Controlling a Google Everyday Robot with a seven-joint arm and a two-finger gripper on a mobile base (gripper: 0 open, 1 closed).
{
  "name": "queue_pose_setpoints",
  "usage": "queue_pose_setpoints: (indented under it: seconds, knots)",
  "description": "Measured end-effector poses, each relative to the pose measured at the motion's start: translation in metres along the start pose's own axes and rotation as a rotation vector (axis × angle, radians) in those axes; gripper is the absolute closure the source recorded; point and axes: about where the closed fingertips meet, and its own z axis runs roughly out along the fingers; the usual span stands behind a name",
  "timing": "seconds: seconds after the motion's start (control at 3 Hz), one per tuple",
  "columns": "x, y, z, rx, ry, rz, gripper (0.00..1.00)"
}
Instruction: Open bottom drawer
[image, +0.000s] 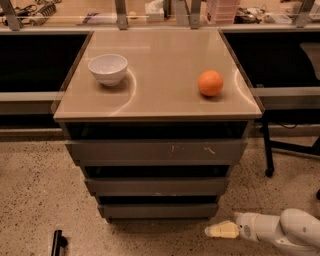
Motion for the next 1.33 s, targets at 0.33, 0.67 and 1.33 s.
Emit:
queue_pose_setpoints:
  seconds: [0.33, 0.67, 1.33]
  knots:
    - [0.024, -0.024, 0.07, -0.097, 0.004, 0.011, 0.0]
    - [0.024, -0.024, 0.07, -0.097, 0.004, 0.011, 0.0]
    - [0.039, -0.052, 0.105, -0.005, -0.071, -0.002, 0.0]
